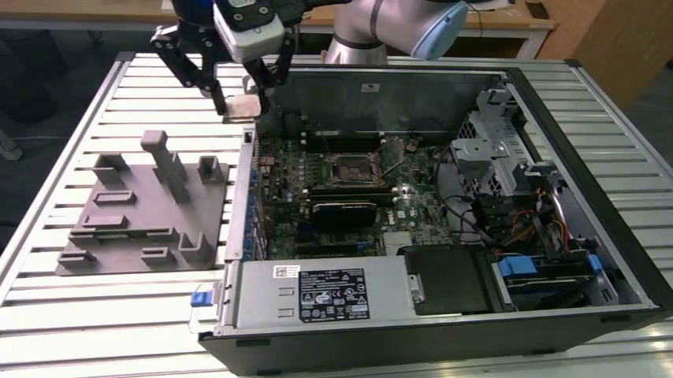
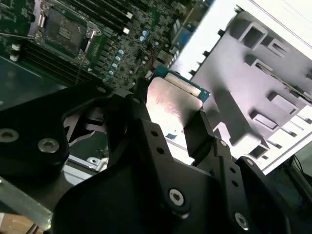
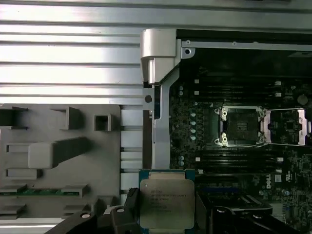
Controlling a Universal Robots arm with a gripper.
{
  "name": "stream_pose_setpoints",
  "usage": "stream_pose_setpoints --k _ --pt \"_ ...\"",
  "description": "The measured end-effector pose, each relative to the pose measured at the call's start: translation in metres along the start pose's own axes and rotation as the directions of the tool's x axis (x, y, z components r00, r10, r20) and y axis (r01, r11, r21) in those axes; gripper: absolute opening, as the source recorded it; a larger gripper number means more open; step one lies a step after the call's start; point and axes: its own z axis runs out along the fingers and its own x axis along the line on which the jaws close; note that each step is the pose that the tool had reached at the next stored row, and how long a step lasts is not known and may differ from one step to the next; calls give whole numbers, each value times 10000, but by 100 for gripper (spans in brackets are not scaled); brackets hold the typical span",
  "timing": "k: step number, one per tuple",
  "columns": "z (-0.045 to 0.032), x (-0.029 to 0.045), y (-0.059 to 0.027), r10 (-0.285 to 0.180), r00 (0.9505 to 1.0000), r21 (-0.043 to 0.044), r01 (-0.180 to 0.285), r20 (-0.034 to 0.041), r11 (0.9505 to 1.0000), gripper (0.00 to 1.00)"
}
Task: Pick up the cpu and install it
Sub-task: 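Pick up the cpu and move it towards the insertion slot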
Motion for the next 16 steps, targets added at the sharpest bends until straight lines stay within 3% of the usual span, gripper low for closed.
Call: stream_pose_setpoints --k 10,16 --pt "22 -306 2 0 10000 0 0 -34 10000 54" --pt "81 -418 0 1 10000 0 -1 -48 10000 54"
